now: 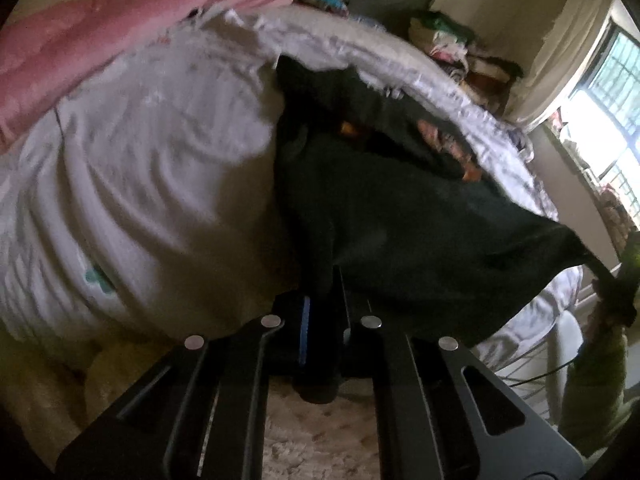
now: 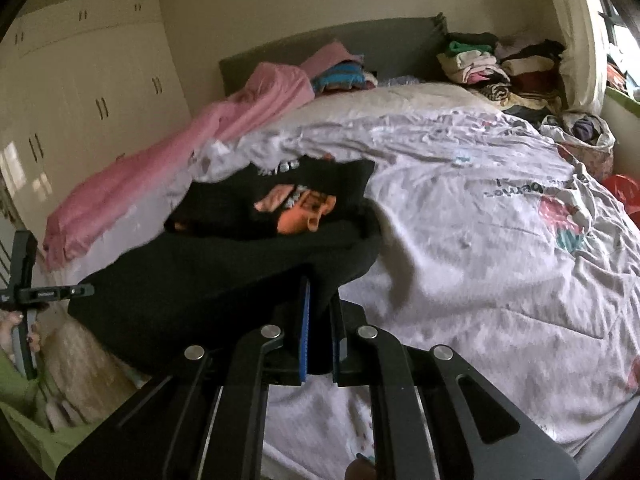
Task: Fold small clothes
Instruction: 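Carry the hem with both grippers up over the body toward the collar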
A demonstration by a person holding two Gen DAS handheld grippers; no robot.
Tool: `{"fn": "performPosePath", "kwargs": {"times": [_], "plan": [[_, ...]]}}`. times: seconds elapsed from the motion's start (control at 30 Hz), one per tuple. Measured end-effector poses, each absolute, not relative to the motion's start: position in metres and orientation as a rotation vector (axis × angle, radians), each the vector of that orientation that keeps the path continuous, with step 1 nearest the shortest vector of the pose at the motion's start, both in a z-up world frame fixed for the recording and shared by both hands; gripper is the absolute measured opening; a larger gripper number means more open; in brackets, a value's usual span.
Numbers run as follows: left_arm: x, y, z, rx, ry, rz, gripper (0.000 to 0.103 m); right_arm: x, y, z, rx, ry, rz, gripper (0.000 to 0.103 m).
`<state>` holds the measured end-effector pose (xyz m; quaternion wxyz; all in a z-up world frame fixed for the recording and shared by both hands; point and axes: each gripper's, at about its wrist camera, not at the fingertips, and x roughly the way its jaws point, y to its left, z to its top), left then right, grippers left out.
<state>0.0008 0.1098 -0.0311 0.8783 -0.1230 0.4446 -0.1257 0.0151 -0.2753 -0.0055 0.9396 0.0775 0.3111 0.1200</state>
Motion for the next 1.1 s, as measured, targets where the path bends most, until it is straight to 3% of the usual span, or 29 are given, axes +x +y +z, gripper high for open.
{"fn": "performPosePath", "kwargs": {"times": [0.63, 1.1], "plan": [[0.045, 0.112, 0.03, -0.262, 0.778, -0.223, 0.002, 0.053, -0.275, 0.042, 0.201, 0.493, 0.217, 0.007], [0.08, 0.111, 0.046, -0.26, 0.728, -0.195, 0.002, 0.083, -0.28, 0.052, 0.203, 0.478, 0.186, 0.007]]}}
